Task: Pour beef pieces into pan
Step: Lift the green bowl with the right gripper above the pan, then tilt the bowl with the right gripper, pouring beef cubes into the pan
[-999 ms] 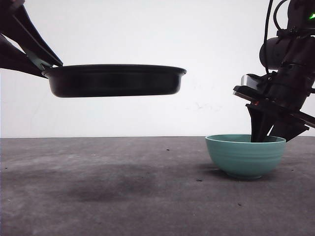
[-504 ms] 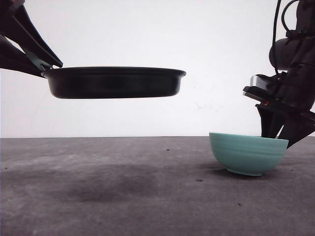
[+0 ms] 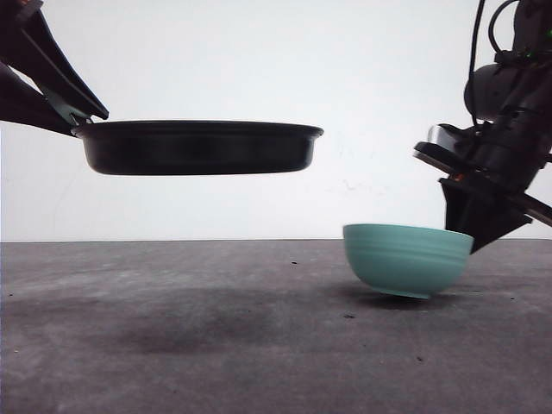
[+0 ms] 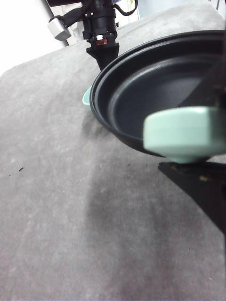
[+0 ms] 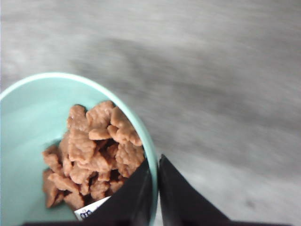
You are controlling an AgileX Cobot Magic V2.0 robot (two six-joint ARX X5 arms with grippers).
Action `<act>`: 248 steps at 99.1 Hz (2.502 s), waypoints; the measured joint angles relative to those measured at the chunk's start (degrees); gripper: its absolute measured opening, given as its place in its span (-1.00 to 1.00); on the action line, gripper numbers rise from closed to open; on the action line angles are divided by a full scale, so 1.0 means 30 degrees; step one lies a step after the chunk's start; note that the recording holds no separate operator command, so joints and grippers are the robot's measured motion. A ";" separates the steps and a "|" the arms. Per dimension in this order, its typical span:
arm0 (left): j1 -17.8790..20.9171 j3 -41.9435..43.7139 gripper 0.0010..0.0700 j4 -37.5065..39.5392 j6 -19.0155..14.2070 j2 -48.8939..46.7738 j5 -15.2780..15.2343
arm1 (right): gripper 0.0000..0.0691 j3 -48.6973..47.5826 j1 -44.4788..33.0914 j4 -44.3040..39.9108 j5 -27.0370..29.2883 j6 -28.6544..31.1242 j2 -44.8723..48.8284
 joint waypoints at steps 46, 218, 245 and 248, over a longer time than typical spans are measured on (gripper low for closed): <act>-0.0364 0.0000 -0.86 -0.0430 -0.0488 0.0000 0.0036 | -0.95 0.1297 0.0525 0.2251 0.1683 0.1180 -0.7635; -0.2011 0.1778 -0.86 -0.1566 -0.2557 0.1071 0.0962 | -0.96 -0.3075 1.8782 1.3886 2.5412 -1.0542 -0.9209; -0.1610 0.1923 -0.86 -0.1472 -0.2492 0.1333 0.0962 | -0.96 -0.3075 1.8855 1.6298 2.4254 -1.6531 -0.9209; -0.1486 0.2033 -0.86 -0.1486 -0.2492 0.1413 0.0962 | -0.96 -0.3075 1.8855 1.6356 2.4137 -1.6961 -0.9209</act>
